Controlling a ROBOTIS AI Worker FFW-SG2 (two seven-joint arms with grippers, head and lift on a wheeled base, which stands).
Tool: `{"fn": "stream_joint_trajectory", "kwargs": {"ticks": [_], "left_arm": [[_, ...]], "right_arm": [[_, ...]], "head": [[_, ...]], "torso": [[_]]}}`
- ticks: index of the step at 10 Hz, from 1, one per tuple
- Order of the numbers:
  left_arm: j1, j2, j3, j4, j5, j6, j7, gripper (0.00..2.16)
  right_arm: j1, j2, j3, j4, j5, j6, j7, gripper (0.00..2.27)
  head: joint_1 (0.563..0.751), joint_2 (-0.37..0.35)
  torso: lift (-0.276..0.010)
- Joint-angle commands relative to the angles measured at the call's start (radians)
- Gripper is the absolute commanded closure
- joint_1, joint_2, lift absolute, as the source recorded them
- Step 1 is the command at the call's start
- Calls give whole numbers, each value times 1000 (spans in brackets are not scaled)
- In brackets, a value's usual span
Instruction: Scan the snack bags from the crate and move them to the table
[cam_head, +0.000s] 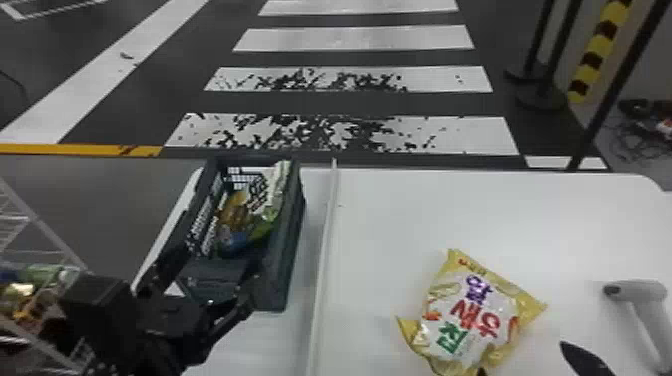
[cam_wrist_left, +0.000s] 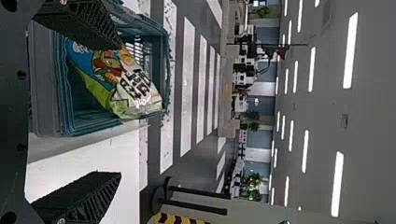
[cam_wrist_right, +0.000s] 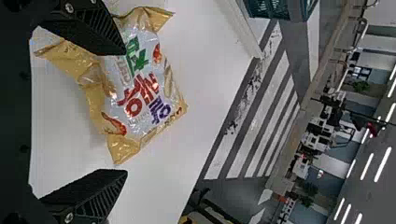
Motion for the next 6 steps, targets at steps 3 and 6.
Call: {"fn": "stream_joint_trajectory", "kwargs": {"ticks": [3, 6], "left_arm": [[-6, 32, -2, 1, 28, 1, -9, 33], [-6, 82, 18, 0, 81, 4, -17, 33]], "right_arm": [[-89, -6, 131, -6, 76, 155, 3, 87], [-169, 32, 194, 83, 124, 195, 3, 120]], "head": [[695, 152], [695, 179]], "torso": [[-95], [-95]]}}
